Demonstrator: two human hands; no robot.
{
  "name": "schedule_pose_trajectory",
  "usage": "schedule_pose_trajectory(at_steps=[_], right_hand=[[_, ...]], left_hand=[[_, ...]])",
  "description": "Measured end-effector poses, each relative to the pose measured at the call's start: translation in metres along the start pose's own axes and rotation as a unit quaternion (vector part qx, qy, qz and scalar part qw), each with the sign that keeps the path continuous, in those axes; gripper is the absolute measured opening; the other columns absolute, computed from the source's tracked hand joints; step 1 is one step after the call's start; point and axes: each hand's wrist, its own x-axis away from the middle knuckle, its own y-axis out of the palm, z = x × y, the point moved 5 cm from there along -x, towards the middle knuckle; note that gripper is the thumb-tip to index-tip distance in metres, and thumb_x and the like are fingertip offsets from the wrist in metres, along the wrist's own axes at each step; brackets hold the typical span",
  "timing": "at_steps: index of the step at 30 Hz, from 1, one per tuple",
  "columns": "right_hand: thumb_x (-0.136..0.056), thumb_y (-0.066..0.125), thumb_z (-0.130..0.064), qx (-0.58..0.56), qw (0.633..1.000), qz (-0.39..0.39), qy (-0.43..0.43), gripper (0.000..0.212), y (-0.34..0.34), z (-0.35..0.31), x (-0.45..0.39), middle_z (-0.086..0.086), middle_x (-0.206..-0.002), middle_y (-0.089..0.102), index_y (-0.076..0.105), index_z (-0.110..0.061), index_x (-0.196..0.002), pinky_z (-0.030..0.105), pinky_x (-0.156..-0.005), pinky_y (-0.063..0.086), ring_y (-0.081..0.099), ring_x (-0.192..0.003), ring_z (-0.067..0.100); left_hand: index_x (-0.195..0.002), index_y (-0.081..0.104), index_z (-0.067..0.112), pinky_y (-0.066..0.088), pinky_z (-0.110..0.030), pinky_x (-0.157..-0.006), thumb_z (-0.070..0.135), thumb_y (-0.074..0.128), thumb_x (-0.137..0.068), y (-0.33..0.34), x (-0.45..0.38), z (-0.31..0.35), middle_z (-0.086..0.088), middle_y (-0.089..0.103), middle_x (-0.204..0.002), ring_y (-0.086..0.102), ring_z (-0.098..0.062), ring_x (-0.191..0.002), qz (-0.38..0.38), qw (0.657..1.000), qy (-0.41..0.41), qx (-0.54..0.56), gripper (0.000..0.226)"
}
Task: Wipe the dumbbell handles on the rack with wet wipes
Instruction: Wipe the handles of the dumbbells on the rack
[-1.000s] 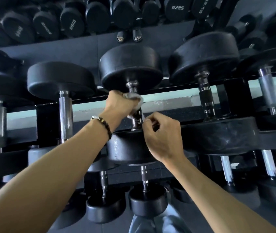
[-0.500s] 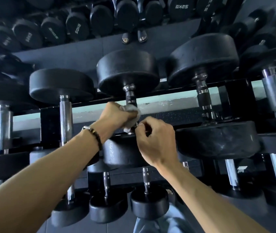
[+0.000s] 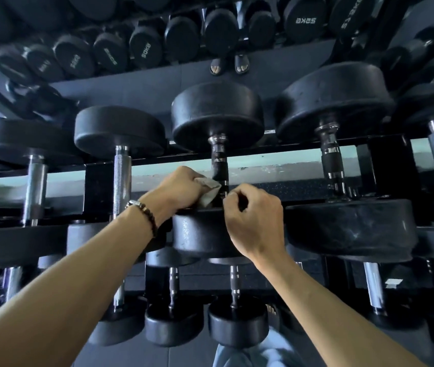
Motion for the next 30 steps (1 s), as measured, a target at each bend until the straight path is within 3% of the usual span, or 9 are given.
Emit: schedule_pose_trajectory(at_steps=[4,7,10,13,15,19,23,27,30], right_hand=[[-0.086,0.044,-0.035,-0.003,1.000,0.007,-0.001,0.029,-0.003,-0.004,0.001,-0.009,-0.061,0.061,0.062,-0.018,-0.071,0.033,-0.060,0.043,0.056,-0.059,0.012],[-0.089,0.046,-0.044,-0.005,1.000,-0.011,0.008,0.031,-0.002,-0.008,0.001,-0.012,-0.073,0.065,0.065,-0.020,-0.090,0.039,-0.074,0.052,0.062,-0.071,0.010],[-0.085,0.043,-0.070,0.001,0.997,-0.072,-0.029,0.058,0.000,-0.030,0.005,-0.016,-0.100,0.069,0.059,-0.027,-0.122,0.046,-0.096,0.049,0.063,-0.095,0.005],[-0.071,0.052,-0.086,-0.026,0.977,-0.205,-0.054,0.084,0.009,-0.061,0.009,-0.015,-0.122,0.064,0.052,-0.032,-0.135,0.034,-0.100,0.046,0.058,-0.112,0.003],[-0.070,0.064,-0.079,-0.041,0.962,-0.256,-0.079,0.080,0.014,-0.079,0.010,-0.015,-0.121,0.065,0.057,-0.030,-0.133,0.028,-0.095,0.051,0.061,-0.107,0.000],[-0.082,0.080,-0.038,-0.062,0.947,-0.293,-0.113,0.031,0.030,-0.103,0.011,-0.016,-0.096,0.074,0.075,-0.024,-0.109,0.023,-0.085,0.053,0.067,-0.091,0.000],[-0.076,0.078,-0.044,-0.083,0.943,-0.309,-0.088,0.029,0.047,-0.117,0.011,-0.017,-0.090,0.076,0.080,-0.026,-0.098,0.014,-0.078,0.052,0.067,-0.086,-0.003],[-0.086,0.078,-0.022,-0.111,0.954,-0.275,-0.046,0.009,0.074,-0.132,0.010,-0.011,-0.088,0.077,0.080,-0.024,-0.095,0.021,-0.083,0.055,0.070,-0.086,0.004],[-0.090,0.071,-0.007,-0.195,0.939,-0.283,0.022,0.016,0.100,-0.143,0.018,-0.003,-0.089,0.076,0.079,-0.021,-0.090,0.027,-0.085,0.057,0.070,-0.086,0.011]], left_hand=[[-0.077,0.075,0.007,0.046,-0.024,-0.059,0.006,0.070,-0.084,-0.017,0.024,-0.004,0.000,0.067,-0.063,0.057,-0.012,-0.059,0.082,0.991,0.035,0.099,0.009],[-0.083,0.076,0.014,0.056,-0.026,-0.064,0.005,0.076,-0.082,-0.034,0.062,-0.007,-0.003,0.074,-0.075,0.067,-0.012,-0.066,0.143,0.963,0.049,0.223,0.008],[-0.093,0.075,0.011,0.059,-0.029,-0.068,0.006,0.077,-0.082,-0.047,0.094,-0.016,-0.008,0.076,-0.085,0.069,-0.015,-0.072,0.167,0.951,0.050,0.255,0.013],[-0.092,0.071,0.009,0.059,-0.030,-0.065,0.003,0.076,-0.081,-0.051,0.117,-0.025,-0.008,0.073,-0.077,0.067,-0.016,-0.066,0.158,0.939,0.052,0.302,0.013],[-0.091,0.066,0.008,0.059,-0.036,-0.066,-0.001,0.074,-0.082,-0.053,0.126,-0.032,-0.011,0.071,-0.076,0.066,-0.021,-0.066,0.146,0.926,0.046,0.345,0.015],[-0.100,0.061,0.004,0.059,-0.030,-0.060,-0.006,0.068,-0.082,-0.064,0.135,-0.052,-0.016,0.069,-0.088,0.067,-0.021,-0.068,0.073,0.892,0.034,0.444,0.021],[-0.098,0.064,0.003,0.060,-0.033,-0.072,0.010,0.070,-0.076,-0.080,0.139,-0.071,-0.011,0.071,-0.082,0.070,-0.016,-0.068,-0.003,0.860,0.037,0.509,0.024],[-0.093,0.068,0.009,0.061,-0.032,-0.072,0.021,0.064,-0.087,-0.106,0.129,-0.099,-0.011,0.072,-0.089,0.070,-0.018,-0.077,0.015,0.871,0.018,0.490,0.014],[-0.106,0.065,0.009,0.058,-0.028,-0.071,0.019,0.060,-0.094,-0.128,0.119,-0.116,-0.010,0.070,-0.096,0.068,-0.016,-0.083,-0.018,0.861,0.023,0.508,0.017]])
